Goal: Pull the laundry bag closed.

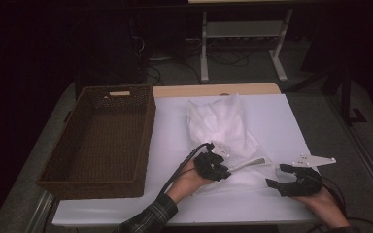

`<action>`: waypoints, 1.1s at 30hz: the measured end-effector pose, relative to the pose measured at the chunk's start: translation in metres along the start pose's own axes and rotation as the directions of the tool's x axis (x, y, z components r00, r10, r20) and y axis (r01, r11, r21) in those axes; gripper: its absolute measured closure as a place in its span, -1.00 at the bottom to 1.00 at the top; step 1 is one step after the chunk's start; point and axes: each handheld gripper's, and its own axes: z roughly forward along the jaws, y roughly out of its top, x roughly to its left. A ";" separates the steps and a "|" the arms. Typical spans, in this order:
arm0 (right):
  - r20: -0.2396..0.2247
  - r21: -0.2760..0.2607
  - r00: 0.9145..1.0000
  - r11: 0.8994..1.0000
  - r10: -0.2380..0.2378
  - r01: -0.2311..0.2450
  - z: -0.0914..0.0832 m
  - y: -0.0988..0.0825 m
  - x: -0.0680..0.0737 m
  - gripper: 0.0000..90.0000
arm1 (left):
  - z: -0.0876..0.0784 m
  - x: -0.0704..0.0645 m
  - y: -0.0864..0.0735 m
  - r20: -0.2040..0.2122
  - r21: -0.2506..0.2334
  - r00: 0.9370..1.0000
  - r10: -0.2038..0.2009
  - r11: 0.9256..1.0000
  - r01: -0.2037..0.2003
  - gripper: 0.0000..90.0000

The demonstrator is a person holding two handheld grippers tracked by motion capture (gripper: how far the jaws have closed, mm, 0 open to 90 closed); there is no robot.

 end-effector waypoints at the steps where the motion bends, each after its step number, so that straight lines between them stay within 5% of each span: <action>1: 0.000 -0.002 1.000 1.000 -0.002 0.002 0.000 0.000 0.000 -0.62 | -0.003 -0.001 0.000 -0.004 -0.006 1.000 -0.001 1.000 0.001 0.51; 14: -0.055 -0.024 0.998 0.999 -0.034 0.033 0.000 0.007 0.004 -0.61 | -0.048 -0.004 -0.026 -0.046 -0.090 0.997 -0.059 0.994 0.054 0.04; 21: -0.083 -0.032 0.995 0.998 -0.056 0.053 0.007 0.013 0.006 -0.62 | -0.059 -0.005 -0.047 -0.061 -0.101 0.994 -0.096 0.991 0.090 -0.22; 33: -0.123 -0.038 0.986 0.993 -0.115 0.111 0.017 0.030 0.014 -0.71 | -0.080 -0.013 -0.079 -0.136 -0.150 0.976 -0.170 0.977 0.149 -0.56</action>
